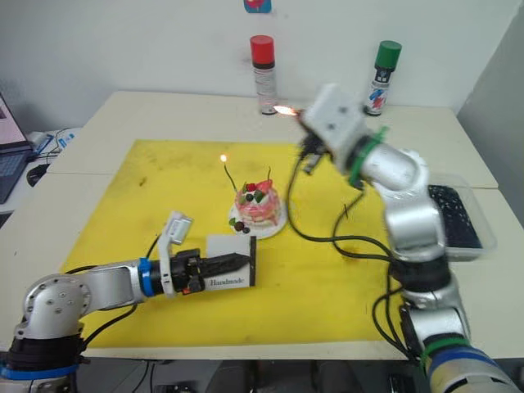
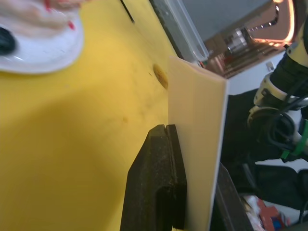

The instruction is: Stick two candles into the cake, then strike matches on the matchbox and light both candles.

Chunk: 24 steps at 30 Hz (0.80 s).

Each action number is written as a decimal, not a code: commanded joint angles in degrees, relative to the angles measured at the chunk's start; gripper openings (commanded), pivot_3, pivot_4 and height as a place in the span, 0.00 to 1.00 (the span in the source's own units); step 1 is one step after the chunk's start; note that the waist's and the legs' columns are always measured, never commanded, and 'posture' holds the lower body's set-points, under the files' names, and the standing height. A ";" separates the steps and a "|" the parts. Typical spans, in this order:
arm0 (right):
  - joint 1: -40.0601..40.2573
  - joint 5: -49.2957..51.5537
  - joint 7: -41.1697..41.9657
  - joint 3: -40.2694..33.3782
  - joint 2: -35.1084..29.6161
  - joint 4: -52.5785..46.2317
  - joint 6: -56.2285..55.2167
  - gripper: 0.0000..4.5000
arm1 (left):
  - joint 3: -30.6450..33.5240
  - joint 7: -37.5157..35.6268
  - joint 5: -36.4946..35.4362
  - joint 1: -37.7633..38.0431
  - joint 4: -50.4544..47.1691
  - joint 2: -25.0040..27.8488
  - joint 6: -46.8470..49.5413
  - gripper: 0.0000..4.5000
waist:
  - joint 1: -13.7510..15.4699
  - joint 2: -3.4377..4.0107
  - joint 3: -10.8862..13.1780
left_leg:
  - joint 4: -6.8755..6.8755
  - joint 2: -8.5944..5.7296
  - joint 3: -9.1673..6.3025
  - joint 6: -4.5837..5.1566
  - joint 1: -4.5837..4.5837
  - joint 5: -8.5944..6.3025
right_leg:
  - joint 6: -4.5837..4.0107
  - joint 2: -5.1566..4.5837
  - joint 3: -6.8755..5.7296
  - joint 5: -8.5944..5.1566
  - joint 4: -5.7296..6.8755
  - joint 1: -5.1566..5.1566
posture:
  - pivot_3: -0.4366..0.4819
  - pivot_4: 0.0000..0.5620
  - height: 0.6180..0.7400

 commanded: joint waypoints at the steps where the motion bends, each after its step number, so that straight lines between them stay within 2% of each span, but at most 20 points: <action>1: 6.15 1.68 -3.00 -8.97 -2.66 -6.79 9.82 0.01 | -2.31 -1.77 0.48 -1.71 -2.25 -1.03 -0.03 0.00 | -0.15 0.01 0.01 | -0.04 0.00 0.02 0.00 0.00 0.00 | 0.01 0.00 0.01 0.00 -0.06 0.01 | 0.48 0.27 1.00; 7: 16.94 2.94 -7.95 -21.76 -5.90 -6.08 15.87 0.01 | -5.07 -2.16 0.76 -3.00 -2.44 -3.05 0.32 0.00 | -0.64 0.11 0.06 | -0.19 0.01 0.05 0.01 0.01 0.00 | 0.02 0.09 0.08 -0.01 -0.10 -0.05 | 0.48 0.27 1.00; 16: 18.97 5.31 -16.19 -26.41 -4.11 3.93 18.82 0.01 | -6.32 -2.32 2.41 -2.53 -2.42 -4.82 0.23 0.00 | -1.27 0.13 0.06 | -0.30 -0.02 0.07 0.01 0.03 0.01 | 0.27 0.14 0.14 -0.14 -0.19 -0.05 | 0.48 0.27 1.00; 19: 17.42 6.70 -19.95 -28.98 -2.42 5.47 19.57 0.15 | -6.61 -2.19 3.10 -2.28 -2.70 -5.40 0.01 0.00 | -1.27 0.15 0.07 | -0.33 -0.02 0.09 0.01 0.02 0.01 | 0.28 0.14 0.16 -0.13 -0.27 -0.02 | 0.48 0.27 1.00; 24: 17.41 8.44 -21.62 -29.32 -3.40 3.12 18.14 0.56 | -6.09 -2.34 3.78 -1.67 -2.92 -5.73 -0.06 0.00 | -1.28 0.22 0.08 | -0.43 -0.02 0.06 0.01 0.03 0.01 | 0.28 0.15 0.14 -0.13 -0.30 -0.03 | 0.48 0.27 1.00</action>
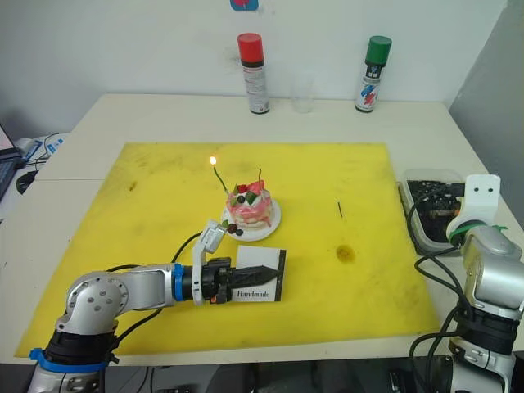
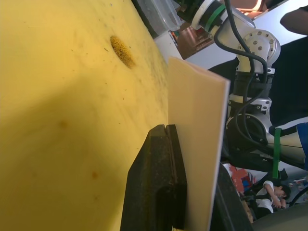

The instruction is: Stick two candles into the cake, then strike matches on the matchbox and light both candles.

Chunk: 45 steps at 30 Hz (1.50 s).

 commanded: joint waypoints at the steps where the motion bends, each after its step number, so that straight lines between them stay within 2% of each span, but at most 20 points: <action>1: -1.13 1.82 -1.50 -2.15 -1.62 -4.95 -1.20 0.64 | 0.44 -0.76 0.16 0.53 -2.16 -0.20 -0.71 0.00 | 0.00 0.02 -0.01 | -0.01 0.00 -0.01 0.00 0.00 0.00 | 0.00 0.00 -0.01 0.00 0.00 0.00 | 0.48 0.27 1.00; 5: -0.98 4.23 -0.10 -0.94 -2.88 -10.07 -2.05 0.97 | 0.63 -0.70 0.36 0.46 -1.98 -0.25 -0.81 0.00 | 0.00 0.08 0.02 | -0.04 -0.01 0.02 0.00 0.00 0.00 | 0.03 -0.01 0.01 -0.02 -0.02 -0.01 | 0.48 0.27 1.00; 6: -0.44 5.37 1.84 1.02 -3.49 -12.04 -3.11 0.99 | 0.68 -0.80 0.49 0.42 -1.87 -0.18 -0.85 0.00 | 0.00 0.08 0.02 | -0.04 -0.01 0.01 0.00 0.00 0.00 | 0.03 0.00 0.01 -0.02 -0.03 -0.01 | 0.48 0.27 1.00; 9: 1.95 8.99 6.30 6.52 -3.24 -16.75 -4.30 0.99 | 0.78 -0.93 1.04 0.33 -1.80 0.07 -0.90 0.00 | -0.13 0.09 0.01 | -0.05 0.01 0.00 0.00 0.01 0.00 | 0.04 0.01 0.00 -0.03 -0.02 -0.01 | 0.48 0.27 1.00; 13: 6.12 8.81 6.53 13.60 0.24 -16.74 -11.99 0.99 | 1.12 -0.87 1.08 0.40 -2.14 0.39 -0.61 0.00 | -0.16 0.09 0.02 | -0.06 0.03 -0.08 0.00 0.01 0.00 | 0.06 0.03 -0.06 -0.04 -0.07 0.05 | 0.48 0.27 1.00; 19: 8.22 3.78 1.42 23.49 7.02 -8.16 -24.18 0.99 | 1.81 -0.51 0.74 0.36 -2.67 1.12 -0.09 0.00 | -0.15 0.09 0.02 | -0.06 0.02 -0.05 0.00 0.01 0.00 | 0.17 0.00 -0.05 0.02 -0.29 0.12 | 0.48 0.27 1.00; 25: 5.30 1.49 -2.77 26.59 11.47 1.89 -28.51 0.99 | 2.42 -0.05 0.29 0.47 -3.16 1.72 0.28 0.00 | -0.08 0.10 0.02 | -0.06 0.01 -0.03 0.00 0.00 0.00 | 0.12 -0.01 -0.03 0.06 -0.32 0.12 | 0.48 0.27 1.00; 33: 3.26 0.35 -6.03 27.74 14.16 7.38 -26.02 0.99 | 2.81 0.49 -0.10 1.05 -3.71 1.97 0.34 0.00 | 0.03 0.10 0.02 | -0.08 0.03 -0.04 -0.01 0.00 0.00 | -0.10 -0.01 -0.05 0.18 -0.32 0.12 | 0.48 0.27 1.00; 36: 2.44 1.17 -7.89 26.81 15.92 7.42 -22.79 0.87 | 2.81 0.59 -0.06 1.04 -3.65 1.88 0.35 0.00 | 0.02 0.10 0.01 | -0.08 0.05 -0.05 -0.01 0.00 0.00 | -0.10 0.00 -0.05 0.19 -0.31 0.12 | 0.48 0.27 1.00; 45: 1.16 2.06 -9.69 26.86 17.88 7.24 -17.35 0.12 | 2.79 1.42 -0.29 1.17 -3.68 1.35 0.17 0.00 | 0.16 0.04 -0.04 | -0.05 0.02 -0.05 -0.01 0.01 0.01 | -0.03 -0.01 -0.05 0.24 -0.32 0.16 | 0.48 0.27 1.00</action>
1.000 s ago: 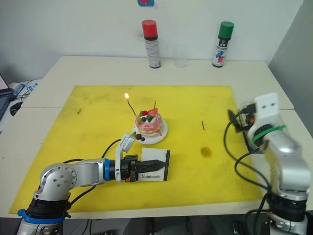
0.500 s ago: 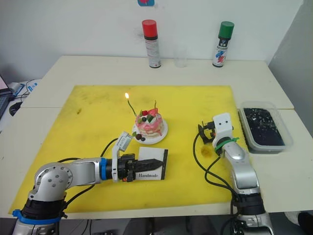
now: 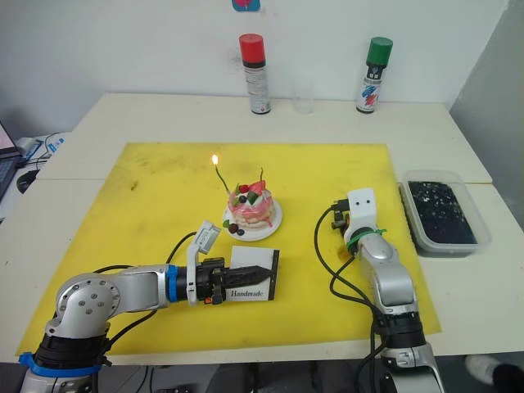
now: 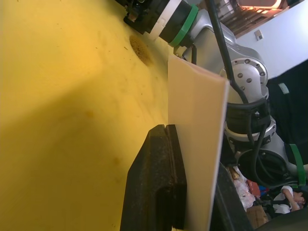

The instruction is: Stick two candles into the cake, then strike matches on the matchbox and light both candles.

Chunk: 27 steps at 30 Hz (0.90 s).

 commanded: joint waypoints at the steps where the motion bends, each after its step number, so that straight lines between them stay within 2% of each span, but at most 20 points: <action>1: -0.39 0.64 -0.53 -0.51 0.57 -0.69 1.56 0.07 | 1.03 0.05 -1.27 0.12 -2.09 -0.11 -0.18 0.00 | 0.07 0.00 0.00 | 0.00 0.00 0.00 0.00 0.00 0.00 | 0.00 0.00 0.00 0.00 0.00 0.00 | 0.48 0.27 1.00; 2: -0.57 1.22 -0.50 -0.83 0.93 -1.40 2.03 0.01 | 1.09 0.08 -1.29 0.23 -2.15 -0.10 -0.20 0.00 | 0.08 0.00 -0.01 | 0.00 0.01 0.00 0.00 0.00 0.00 | 0.00 0.01 0.00 0.00 0.00 0.00 | 0.48 0.27 1.00; 6: -0.85 4.94 0.35 -2.55 2.75 -7.02 5.41 0.01 | 1.23 0.15 -1.31 0.35 -2.12 -0.06 -0.25 0.00 | 0.09 0.01 0.00 | 0.00 0.03 0.00 0.00 0.00 0.00 | -0.01 0.02 0.00 0.00 0.01 -0.01 | 0.48 0.27 1.00; 10: 1.65 9.94 4.27 -1.58 1.01 -19.13 13.50 0.01 | 1.73 0.00 -1.43 0.53 -1.94 0.35 -0.12 0.00 | 0.17 0.01 0.00 | -0.03 0.02 -0.01 0.01 -0.02 -0.01 | -0.01 0.01 -0.01 0.00 0.00 -0.03 | 0.48 0.27 1.00; 14: 6.92 15.29 12.75 1.92 -8.17 -31.62 19.54 0.01 | 2.44 -0.89 -0.99 0.92 -1.40 1.87 0.24 0.00 | 0.50 0.01 0.00 | -0.06 0.02 0.00 0.01 -0.03 -0.01 | -0.01 0.00 -0.02 -0.01 -0.05 -0.03 | 0.48 0.27 1.00; 16: 12.18 16.70 18.36 4.43 -15.87 -37.76 18.55 0.01 | 2.51 -1.57 -0.62 1.02 -1.00 2.87 0.42 0.00 | 0.60 0.01 0.00 | -0.08 0.01 0.00 0.01 -0.03 -0.01 | -0.01 -0.02 -0.03 -0.02 -0.07 -0.03 | 0.48 0.27 1.00; 18: 16.06 17.29 21.39 5.88 -20.91 -41.16 17.03 0.01 | 2.46 -2.07 -0.47 0.94 -0.69 3.60 0.52 0.00 | 0.74 0.01 0.00 | -0.08 -0.01 -0.04 0.01 -0.03 -0.01 | 0.18 -0.04 -0.08 -0.18 -0.09 -0.02 | 0.48 0.27 1.00; 22: 20.78 17.88 22.74 6.93 -23.45 -42.13 14.52 0.01 | 1.84 -3.21 0.33 0.46 -0.15 4.54 0.66 0.00 | 0.38 0.00 0.00 | -0.06 0.04 -0.01 0.01 0.04 -0.01 | 0.21 0.00 -0.02 -0.20 -0.06 -0.01 | 0.48 0.27 1.00; 27: 24.20 12.86 22.54 11.57 -22.90 -36.12 4.64 0.01 | 1.29 -3.89 0.88 -0.65 0.32 4.72 1.32 0.00 | 0.47 -0.03 -0.02 | -0.03 0.01 -0.02 0.01 0.08 0.00 | 0.26 0.01 -0.01 -0.15 -0.05 0.01 | 0.48 0.27 1.00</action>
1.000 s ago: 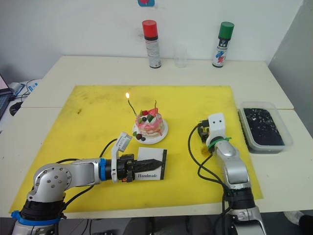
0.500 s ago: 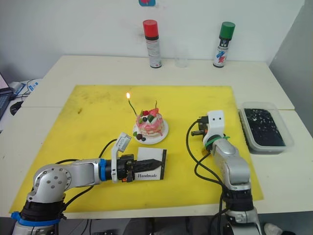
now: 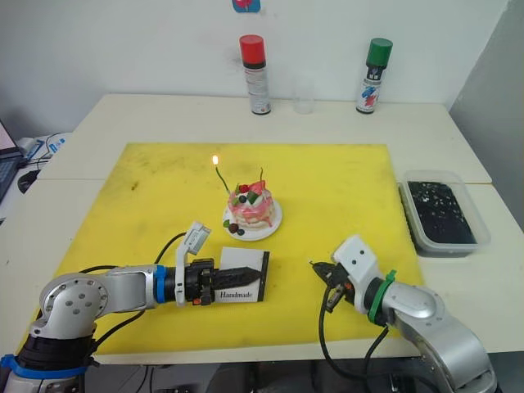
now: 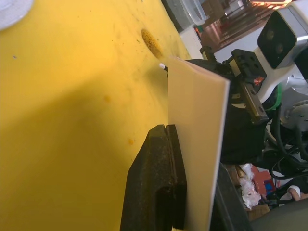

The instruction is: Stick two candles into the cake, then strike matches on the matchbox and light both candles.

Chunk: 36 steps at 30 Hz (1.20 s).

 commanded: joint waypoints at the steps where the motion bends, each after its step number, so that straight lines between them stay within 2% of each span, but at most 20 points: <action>1: 0.76 -2.92 -0.18 2.42 0.53 2.58 -6.77 0.01 | 0.28 -1.36 0.15 -1.20 -0.20 0.63 0.34 0.00 | 0.05 0.00 0.00 | 0.01 -0.02 0.03 0.00 0.00 0.00 | 0.00 -0.01 0.03 0.00 -0.01 -0.01 | 0.48 0.27 1.00; 5: 1.37 -5.40 -0.81 4.47 2.15 6.82 -11.93 0.01 | 0.13 -1.83 0.57 -1.66 -0.18 0.84 0.83 0.00 | 0.06 0.00 0.00 | 0.01 -0.02 0.05 0.00 -0.03 0.00 | 0.00 -0.02 0.04 -0.01 -0.04 -0.01 | 0.48 0.27 1.00; 8: 1.92 -6.42 -0.17 5.09 2.15 8.35 -14.27 0.14 | 0.34 -2.00 0.73 -1.94 -0.15 0.93 1.22 0.00 | 0.09 0.00 0.00 | 0.00 0.01 0.00 0.00 -0.03 0.00 | -0.02 0.01 -0.01 -0.02 -0.03 -0.01 | 0.48 0.27 1.00; 11: 2.04 -7.54 -0.48 5.28 2.30 8.81 -15.80 0.36 | 0.50 -2.11 0.89 -2.04 -0.10 1.01 1.51 0.00 | 0.09 -0.01 0.00 | 0.00 0.01 0.01 0.00 -0.03 0.00 | -0.02 0.00 0.00 -0.01 -0.01 0.00 | 0.48 0.27 1.00; 24: 4.27 -12.22 0.74 6.88 3.49 13.69 -27.40 0.36 | 0.47 -2.42 1.39 -2.95 0.46 1.11 1.84 0.00 | 0.15 -0.02 -0.01 | 0.01 0.00 0.02 0.00 -0.03 0.00 | 0.00 0.00 0.01 0.00 0.00 0.01 | 0.48 0.27 1.00; 36: 3.84 -13.76 1.43 7.93 4.31 16.74 -29.52 0.36 | 0.55 -2.18 1.24 -3.15 0.37 0.76 2.02 0.00 | 0.12 -0.13 -0.11 | 0.07 0.02 0.01 -0.01 0.07 0.00 | 0.01 0.01 0.02 0.02 0.09 0.07 | 0.48 0.27 1.00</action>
